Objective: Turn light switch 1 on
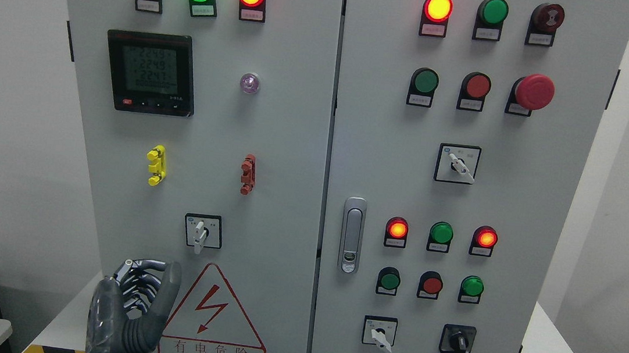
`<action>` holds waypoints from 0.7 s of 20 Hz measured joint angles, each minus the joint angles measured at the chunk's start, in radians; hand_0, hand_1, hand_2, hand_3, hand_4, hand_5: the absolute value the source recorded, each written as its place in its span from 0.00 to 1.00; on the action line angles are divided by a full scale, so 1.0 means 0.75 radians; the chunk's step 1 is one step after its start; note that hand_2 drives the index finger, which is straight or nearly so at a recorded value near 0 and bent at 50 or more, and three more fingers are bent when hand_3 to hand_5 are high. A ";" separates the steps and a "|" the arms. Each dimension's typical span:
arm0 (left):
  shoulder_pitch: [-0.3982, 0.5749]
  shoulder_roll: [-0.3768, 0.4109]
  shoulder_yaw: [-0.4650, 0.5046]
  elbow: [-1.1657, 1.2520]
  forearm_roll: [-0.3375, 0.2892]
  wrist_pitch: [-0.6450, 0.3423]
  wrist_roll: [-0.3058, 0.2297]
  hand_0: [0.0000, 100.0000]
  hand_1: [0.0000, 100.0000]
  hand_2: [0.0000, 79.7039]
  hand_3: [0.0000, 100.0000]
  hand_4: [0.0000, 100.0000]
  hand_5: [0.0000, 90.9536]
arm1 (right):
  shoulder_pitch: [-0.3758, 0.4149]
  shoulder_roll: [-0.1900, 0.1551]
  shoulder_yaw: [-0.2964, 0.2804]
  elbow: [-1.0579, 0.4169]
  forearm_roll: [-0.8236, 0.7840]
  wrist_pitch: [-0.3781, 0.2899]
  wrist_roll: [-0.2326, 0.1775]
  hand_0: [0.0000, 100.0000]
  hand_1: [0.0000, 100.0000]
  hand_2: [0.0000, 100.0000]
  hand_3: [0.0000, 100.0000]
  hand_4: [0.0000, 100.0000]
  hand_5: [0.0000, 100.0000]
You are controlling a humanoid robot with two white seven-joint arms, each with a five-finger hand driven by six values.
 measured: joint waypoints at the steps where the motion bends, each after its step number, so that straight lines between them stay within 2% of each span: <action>1: -0.006 -0.002 -0.007 -0.001 -0.001 0.010 0.012 0.17 0.33 0.58 0.76 0.82 0.97 | 0.000 0.000 0.000 0.000 0.000 0.000 0.000 0.12 0.39 0.00 0.00 0.00 0.00; 6: -0.034 -0.014 -0.040 -0.002 -0.002 0.062 0.039 0.20 0.35 0.55 0.70 0.81 0.97 | 0.000 0.000 0.000 0.000 0.000 0.000 0.000 0.12 0.39 0.00 0.00 0.00 0.00; 14: -0.075 -0.027 -0.083 -0.003 -0.004 0.150 0.101 0.22 0.38 0.52 0.69 0.80 0.97 | 0.000 0.000 0.000 0.000 0.000 0.000 0.000 0.12 0.39 0.00 0.00 0.00 0.00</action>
